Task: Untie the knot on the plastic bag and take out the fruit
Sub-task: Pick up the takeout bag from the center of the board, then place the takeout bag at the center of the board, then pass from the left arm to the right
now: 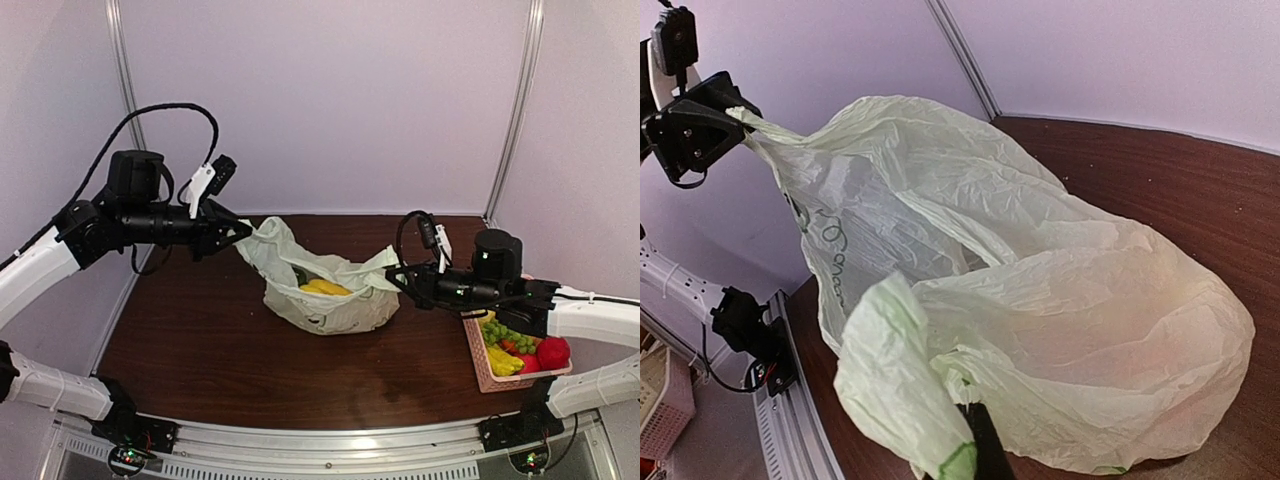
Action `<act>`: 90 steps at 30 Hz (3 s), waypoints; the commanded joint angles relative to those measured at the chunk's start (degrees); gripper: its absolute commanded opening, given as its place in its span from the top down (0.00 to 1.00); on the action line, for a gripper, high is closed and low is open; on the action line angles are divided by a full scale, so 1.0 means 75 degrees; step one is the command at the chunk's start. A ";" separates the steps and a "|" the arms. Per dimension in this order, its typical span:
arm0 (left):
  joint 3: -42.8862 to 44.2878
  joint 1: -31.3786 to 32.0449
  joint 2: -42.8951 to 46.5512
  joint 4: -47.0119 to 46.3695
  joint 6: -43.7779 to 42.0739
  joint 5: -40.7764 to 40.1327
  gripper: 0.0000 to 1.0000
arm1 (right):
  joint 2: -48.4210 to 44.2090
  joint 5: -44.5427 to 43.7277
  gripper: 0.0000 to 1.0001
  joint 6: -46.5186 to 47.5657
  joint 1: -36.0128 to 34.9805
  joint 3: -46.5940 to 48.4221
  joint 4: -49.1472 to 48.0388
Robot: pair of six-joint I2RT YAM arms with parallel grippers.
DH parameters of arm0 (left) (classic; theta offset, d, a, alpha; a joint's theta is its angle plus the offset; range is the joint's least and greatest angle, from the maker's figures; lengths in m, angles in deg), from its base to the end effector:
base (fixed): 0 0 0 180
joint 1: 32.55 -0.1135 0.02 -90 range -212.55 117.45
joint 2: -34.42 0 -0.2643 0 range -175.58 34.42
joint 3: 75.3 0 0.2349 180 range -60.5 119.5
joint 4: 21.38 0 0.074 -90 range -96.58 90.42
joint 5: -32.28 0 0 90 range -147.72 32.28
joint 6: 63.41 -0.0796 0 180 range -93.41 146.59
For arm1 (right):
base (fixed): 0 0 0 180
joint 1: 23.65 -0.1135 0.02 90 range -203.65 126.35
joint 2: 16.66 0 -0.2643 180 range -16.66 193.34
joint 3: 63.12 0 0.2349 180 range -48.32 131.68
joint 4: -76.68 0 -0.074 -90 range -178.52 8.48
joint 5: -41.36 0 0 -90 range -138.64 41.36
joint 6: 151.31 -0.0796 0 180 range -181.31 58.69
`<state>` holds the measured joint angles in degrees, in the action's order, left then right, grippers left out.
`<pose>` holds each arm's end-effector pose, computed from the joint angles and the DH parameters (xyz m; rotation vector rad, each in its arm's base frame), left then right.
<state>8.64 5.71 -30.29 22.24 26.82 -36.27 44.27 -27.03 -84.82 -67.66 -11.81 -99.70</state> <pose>0.1891 -0.1862 0.3687 0.9006 1.8484 -0.7986 0.1718 0.2068 0.2714 -0.6290 1.8428 1.1529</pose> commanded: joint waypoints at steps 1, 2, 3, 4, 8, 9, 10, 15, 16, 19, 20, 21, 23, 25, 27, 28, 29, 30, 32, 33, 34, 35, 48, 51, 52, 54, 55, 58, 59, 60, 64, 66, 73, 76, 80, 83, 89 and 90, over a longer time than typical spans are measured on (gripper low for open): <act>0.0222 0.0031 -0.0137 -0.0362 0.0430 -0.0626 0.93 | -0.0037 -0.1262 1.00 -0.0081 -0.0018 0.0291 0.0404; 0.0209 0.0031 -0.0154 -0.0494 0.0614 -0.0814 0.97 | -0.0013 -0.1586 1.00 -0.0117 0.0020 0.0411 0.0582; 0.0198 0.0023 -0.0162 -0.0668 0.0771 -0.0933 0.99 | 0.0027 -0.1819 1.00 -0.0172 0.0083 0.0486 0.0693; 0.0192 -0.0008 -0.0189 -0.0847 0.0935 -0.1005 1.00 | 0.0073 -0.2013 1.00 -0.0247 0.0186 0.0634 0.0763; 0.0446 -0.0427 -0.0540 -0.1525 0.1371 -0.0568 1.00 | 0.0354 -0.2114 1.00 -0.0426 0.0935 0.1161 0.0765; 0.0571 -0.0590 -0.0704 -0.1654 0.1464 -0.0378 1.00 | 0.0448 -0.2073 1.00 -0.0394 0.1126 0.1358 0.0774; 0.0693 -0.0764 -0.0871 -0.1827 0.1573 -0.0086 1.00 | 0.0518 -0.2018 1.00 -0.0339 0.1329 0.1570 0.0803; 0.1250 -0.1440 -0.1690 -0.3125 0.1855 0.1445 1.00 | 0.0428 -0.1877 1.00 0.0502 0.1812 0.2751 0.1086; 0.1287 -0.1484 -0.1787 -0.3432 0.1821 0.1693 1.00 | 0.0308 -0.1783 1.00 0.0716 0.1812 0.2887 0.1122; 0.1148 -0.1527 -0.1916 -0.4350 0.1775 0.2253 1.00 | -0.0210 -0.1225 1.00 0.1192 0.1753 0.2811 0.1057; 0.1025 -0.1536 -0.1916 -0.4520 0.1755 0.2361 1.00 | -0.0428 -0.1054 1.00 0.1305 0.1693 0.2637 0.1013; 0.0883 -0.1539 -0.1892 -0.4626 0.1732 0.2374 1.00 | -0.0628 -0.0870 1.00 0.1406 0.1630 0.2407 0.0981; 0.0556 -0.1566 -0.1794 -0.4674 0.1680 0.2363 1.00 | -0.0980 -0.0598 1.00 0.1521 0.1441 0.1897 0.1068; 0.0115 -0.1585 -0.1624 -0.4714 0.1671 0.2356 1.00 | -0.1269 -0.0422 1.00 0.1492 0.1215 0.1304 0.1263; -0.0393 -0.1586 -0.1378 -0.4746 0.1696 0.2285 1.00 | -0.1515 -0.0165 1.00 0.1161 0.1008 0.0557 0.1307; -0.0626 -0.1586 -0.1264 -0.4710 0.1714 0.2234 1.00 | -0.1640 -0.0054 1.00 0.1023 0.0860 0.0281 0.1349; -0.0871 -0.1586 -0.1137 -0.4642 0.1729 0.2192 1.00 | -0.1748 -0.0002 1.00 0.0907 0.0702 0.0064 0.1416; -0.1103 -0.1586 -0.1010 -0.4584 0.1736 0.2151 1.00 | -0.1874 -0.0045 1.00 0.0856 0.0514 -0.0072 0.1626; -0.1544 -0.1586 -0.0735 -0.4493 0.1771 0.2142 1.00 | -0.2163 -0.0299 0.89 0.0825 0.0221 -0.0135 0.2114; -0.1740 -0.1586 -0.0610 -0.4497 0.1794 0.2170 1.00 | -0.2353 -0.0418 0.78 0.0809 0.0176 -0.0093 0.2320; -0.1924 -0.1586 -0.0468 -0.4507 0.1841 0.2197 1.00 | -0.2594 -0.0606 0.67 0.0803 0.0173 0.0010 0.2482; -0.2067 -0.1586 -0.0354 -0.4510 0.1888 0.2222 1.00 | -0.2698 -0.0812 0.56 0.0845 0.0173 0.0164 0.2636; -0.2465 -0.1586 0.0342 -0.3883 0.2247 0.2339 1.00 | -0.0697 -0.1651 0.18 0.2334 -0.0030 0.3381 0.3056; -0.2423 -0.1586 0.0434 -0.3570 0.2225 0.2261 1.00 | 0.0412 -0.1776 0.15 0.2672 -0.0398 0.4277 0.3276; -0.2403 -0.1586 0.0454 -0.3537 0.2209 0.2261 1.00 | 0.0782 -0.1839 0.14 0.2776 -0.0485 0.4623 0.3486; -0.2373 -0.1586 0.0449 -0.3479 0.2225 0.2243 1.00 | 0.1496 -0.1980 0.12 0.2984 -0.0667 0.5268 0.3808; -0.2350 -0.1586 0.0429 -0.3443 0.2230 0.2245 1.00 | 0.1805 -0.2034 0.11 0.3030 -0.0741 0.5639 0.3926; -0.2275 -0.1586 0.0352 -0.3366 0.2237 0.2270 1.00 | 0.2720 -0.2001 0.08 0.3446 -0.0902 0.6363 0.4277; -0.2255 -0.1586 0.0326 -0.3355 0.2232 0.2284 1.00 | 0.3010 -0.1967 0.07 0.3528 -0.0940 0.6576 0.4402; -0.2231 -0.1586 0.0301 -0.3348 0.2231 0.2296 1.00 | 0.3266 -0.1930 0.06 0.3623 -0.0977 0.6790 0.4513; -0.2144 -0.1586 0.0178 -0.3327 0.2245 0.2345 1.00 | 0.4218 -0.1907 0.06 0.3866 -0.1057 0.7395 0.4901; -0.2093 -0.1586 0.0118 -0.3330 0.2274 0.2347 1.00 | 0.4584 -0.1849 0.06 0.3910 -0.1080 0.7569 0.5004; -0.1985 -0.1586 -0.0001 -0.3384 0.2342 0.2250 1.00 | 0.5363 -0.1656 0.02 0.4028 -0.1233 0.7606 0.5045; -0.1923 -0.1586 -0.0074 -0.3397 0.2348 0.2272 1.00 | 0.5595 -0.1927 0.04 0.3962 -0.1234 0.7574 0.4935; -0.1856 -0.1586 -0.0138 -0.3441 0.2360 0.2291 1.00 | 0.5862 -0.2588 0.25 0.3596 -0.1234 0.7548 0.4649; -0.1767 -0.1586 -0.0161 -0.3392 0.2360 0.2228 1.00 | 0.5904 -0.3827 0.64 0.3263 -0.1196 0.7564 0.4503; -0.1166 -0.1586 -0.0189 -0.2901 0.2011 0.1722 1.00 | 0.4918 -0.4927 1.00 0.2706 -0.0490 0.7396 0.3964; -0.1044 -0.1586 -0.0201 -0.2824 0.1933 0.1665 1.00 | 0.4694 -0.4982 1.00 0.2657 -0.0337 0.7379 0.3908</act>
<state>-3.80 -5.80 -31.53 -0.19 43.59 -21.10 87.06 -55.30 -60.91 -74.85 43.90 -67.09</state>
